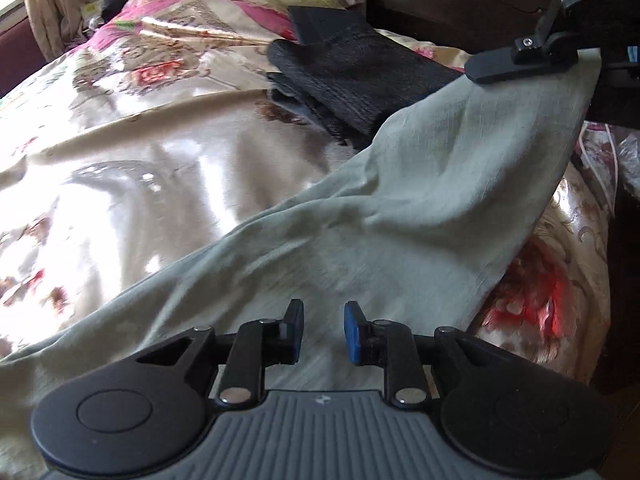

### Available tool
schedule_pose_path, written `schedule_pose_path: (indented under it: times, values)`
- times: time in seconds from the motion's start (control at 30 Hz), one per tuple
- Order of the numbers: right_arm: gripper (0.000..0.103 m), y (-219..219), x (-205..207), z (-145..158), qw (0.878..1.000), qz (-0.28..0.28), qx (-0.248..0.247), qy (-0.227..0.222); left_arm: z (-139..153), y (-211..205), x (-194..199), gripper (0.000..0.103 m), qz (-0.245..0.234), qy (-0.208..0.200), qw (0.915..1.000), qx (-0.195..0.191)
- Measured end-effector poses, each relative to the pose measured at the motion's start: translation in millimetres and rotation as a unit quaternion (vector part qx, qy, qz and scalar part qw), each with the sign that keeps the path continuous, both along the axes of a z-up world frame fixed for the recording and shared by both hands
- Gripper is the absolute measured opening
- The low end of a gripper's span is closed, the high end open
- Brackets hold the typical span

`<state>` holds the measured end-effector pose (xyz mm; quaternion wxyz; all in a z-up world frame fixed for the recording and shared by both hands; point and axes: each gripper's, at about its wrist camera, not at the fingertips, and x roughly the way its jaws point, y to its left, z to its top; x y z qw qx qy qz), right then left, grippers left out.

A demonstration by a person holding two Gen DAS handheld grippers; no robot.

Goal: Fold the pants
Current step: 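Fold the pant legs over toward the waistband with the right gripper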

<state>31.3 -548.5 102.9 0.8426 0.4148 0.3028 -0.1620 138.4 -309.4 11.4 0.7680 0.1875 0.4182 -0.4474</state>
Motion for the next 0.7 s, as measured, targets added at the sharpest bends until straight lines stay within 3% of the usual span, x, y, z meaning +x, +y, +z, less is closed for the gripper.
schedule_pose_path:
  times: [0.2,0.3,0.4,0.53,0.6,0.7]
  values:
    - [0.004,123,93,4,0.989,0.147,0.002,-0.026,20,123,25,0.041,0.081,-0.023,0.9962,0.024]
    - [0.004,194,136,-5,0.971,0.236,0.005,-0.029,24,186,34,0.042,0.137,-0.035,0.9892,0.038]
    - [0.004,267,166,-18,0.948,0.319,-0.002,-0.025,23,254,38,0.042,0.202,-0.039,0.9771,0.054]
    - [0.004,358,183,-31,0.906,0.421,-0.040,-0.017,22,319,28,0.042,0.258,-0.036,0.9632,0.065]
    - [0.004,398,184,-37,0.878,0.472,-0.081,-0.011,22,344,18,0.042,0.273,-0.029,0.9595,0.065]
    - [0.004,449,178,-46,0.822,0.543,-0.173,0.003,19,369,4,0.042,0.282,-0.019,0.9570,0.063]
